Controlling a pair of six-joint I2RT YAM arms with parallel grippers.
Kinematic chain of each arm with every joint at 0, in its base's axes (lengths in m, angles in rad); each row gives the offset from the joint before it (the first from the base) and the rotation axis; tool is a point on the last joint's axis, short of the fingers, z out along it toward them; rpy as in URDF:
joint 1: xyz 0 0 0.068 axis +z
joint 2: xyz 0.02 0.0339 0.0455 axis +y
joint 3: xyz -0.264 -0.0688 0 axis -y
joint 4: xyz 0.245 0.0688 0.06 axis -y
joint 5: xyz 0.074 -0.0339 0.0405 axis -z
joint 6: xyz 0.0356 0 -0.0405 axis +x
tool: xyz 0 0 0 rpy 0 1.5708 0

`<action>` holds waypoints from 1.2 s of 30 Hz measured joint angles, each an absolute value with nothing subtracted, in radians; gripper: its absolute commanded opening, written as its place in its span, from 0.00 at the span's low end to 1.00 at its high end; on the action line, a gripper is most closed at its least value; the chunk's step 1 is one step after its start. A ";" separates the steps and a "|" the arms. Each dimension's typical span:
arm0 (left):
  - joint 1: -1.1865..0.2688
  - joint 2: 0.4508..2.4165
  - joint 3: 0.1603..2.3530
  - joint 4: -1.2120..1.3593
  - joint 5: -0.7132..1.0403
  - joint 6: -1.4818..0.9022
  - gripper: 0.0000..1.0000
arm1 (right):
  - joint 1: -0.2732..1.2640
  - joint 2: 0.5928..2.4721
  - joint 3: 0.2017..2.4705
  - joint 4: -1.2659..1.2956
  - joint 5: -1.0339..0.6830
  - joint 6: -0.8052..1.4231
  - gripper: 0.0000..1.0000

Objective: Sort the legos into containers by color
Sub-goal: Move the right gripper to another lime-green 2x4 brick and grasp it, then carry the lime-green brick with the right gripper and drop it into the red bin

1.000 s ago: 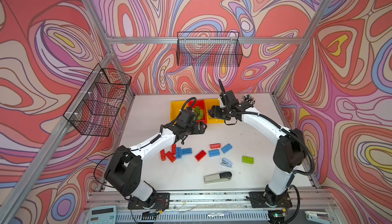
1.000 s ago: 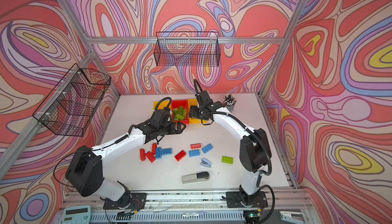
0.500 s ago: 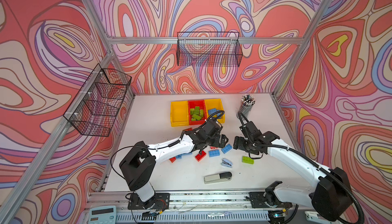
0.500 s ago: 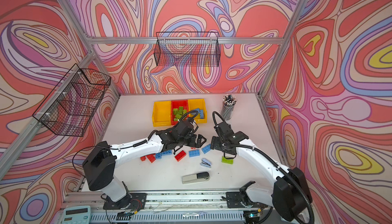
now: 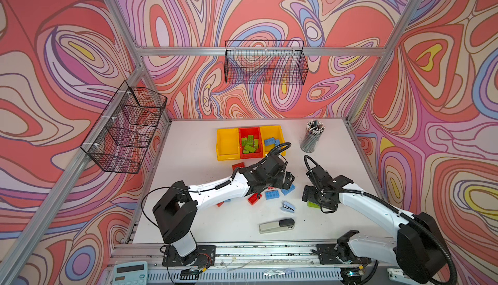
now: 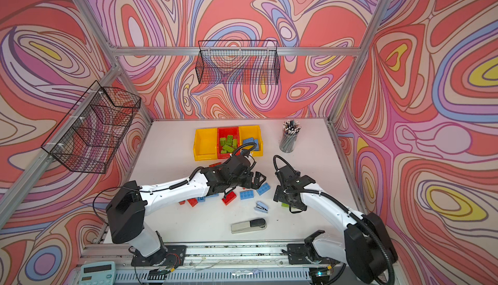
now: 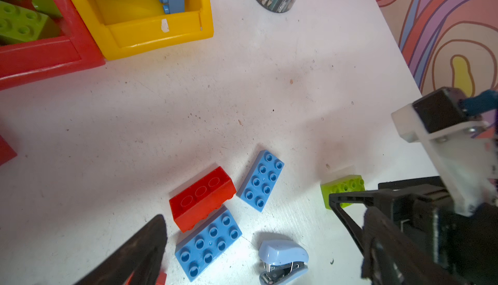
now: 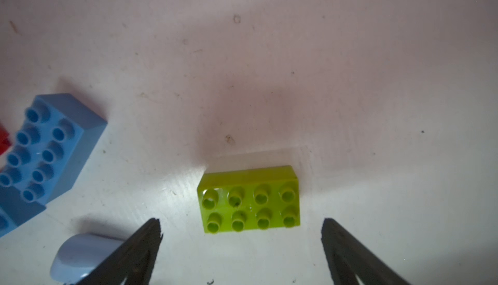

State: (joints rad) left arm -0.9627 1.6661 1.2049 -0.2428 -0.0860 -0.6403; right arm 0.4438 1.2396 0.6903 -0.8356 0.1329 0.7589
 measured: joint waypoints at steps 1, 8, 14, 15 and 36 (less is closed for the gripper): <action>-0.963 1.666 1.206 -0.243 -0.089 -0.640 1.00 | 0.437 1.255 0.690 -0.831 0.131 0.756 0.98; -0.963 1.666 1.207 -0.263 -0.117 -0.632 1.00 | 0.406 1.272 0.684 -0.774 0.096 0.721 0.96; -0.963 1.668 1.211 -0.284 -0.132 -0.613 1.00 | 0.405 1.300 0.673 -0.738 0.041 0.702 0.92; -0.963 1.670 1.213 -0.287 -0.132 -0.611 1.00 | 0.405 1.300 0.670 -0.736 0.033 0.701 0.92; -0.912 1.676 1.195 -0.311 -0.131 -0.595 1.00 | 0.405 1.352 0.734 -0.785 -0.016 0.696 0.46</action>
State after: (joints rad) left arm -0.9115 1.6764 1.1950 -0.3111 -0.1310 -0.5949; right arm 0.4049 1.3521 0.7338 -0.7849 -0.0158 0.6960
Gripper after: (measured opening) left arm 0.999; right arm 0.660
